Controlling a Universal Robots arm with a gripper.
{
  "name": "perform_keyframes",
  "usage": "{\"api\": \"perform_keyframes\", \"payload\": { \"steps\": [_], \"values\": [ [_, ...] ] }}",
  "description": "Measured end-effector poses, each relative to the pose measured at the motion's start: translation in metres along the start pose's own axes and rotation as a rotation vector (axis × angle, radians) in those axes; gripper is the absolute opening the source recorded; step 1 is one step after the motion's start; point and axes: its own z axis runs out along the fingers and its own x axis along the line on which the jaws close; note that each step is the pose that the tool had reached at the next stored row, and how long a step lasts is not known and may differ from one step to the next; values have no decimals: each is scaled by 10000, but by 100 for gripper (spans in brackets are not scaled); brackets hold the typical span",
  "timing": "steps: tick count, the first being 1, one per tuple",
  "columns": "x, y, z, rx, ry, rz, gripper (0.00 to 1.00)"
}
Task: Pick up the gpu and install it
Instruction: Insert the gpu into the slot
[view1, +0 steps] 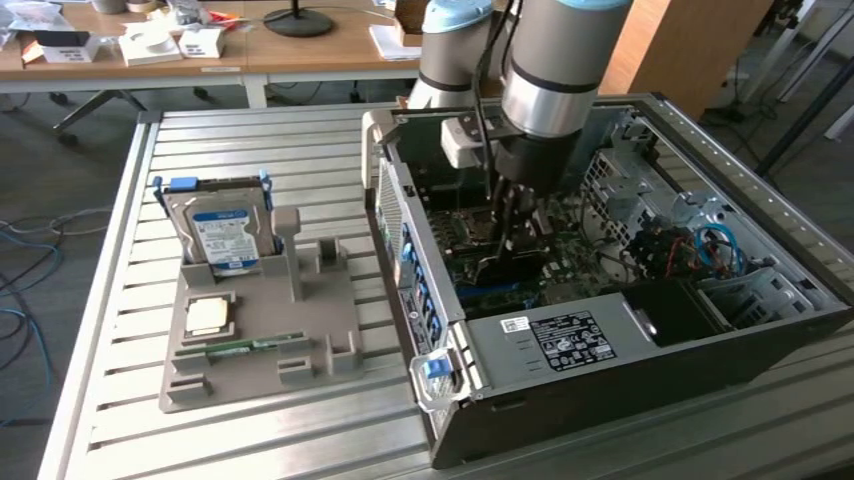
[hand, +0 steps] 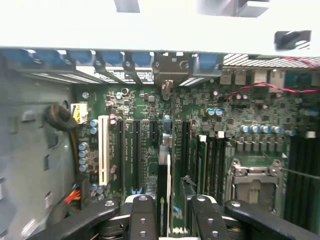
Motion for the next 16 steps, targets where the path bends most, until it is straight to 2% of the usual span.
{"api": "perform_keyframes", "payload": {
  "steps": [4, 8, 16],
  "values": [
    [-3, -6, -174, 0, -1, 0, 33],
    [-5, -12, -303, 0, 0, 0, 33],
    [-8, -16, -425, 0, -1, -1, 33]
  ]
}}
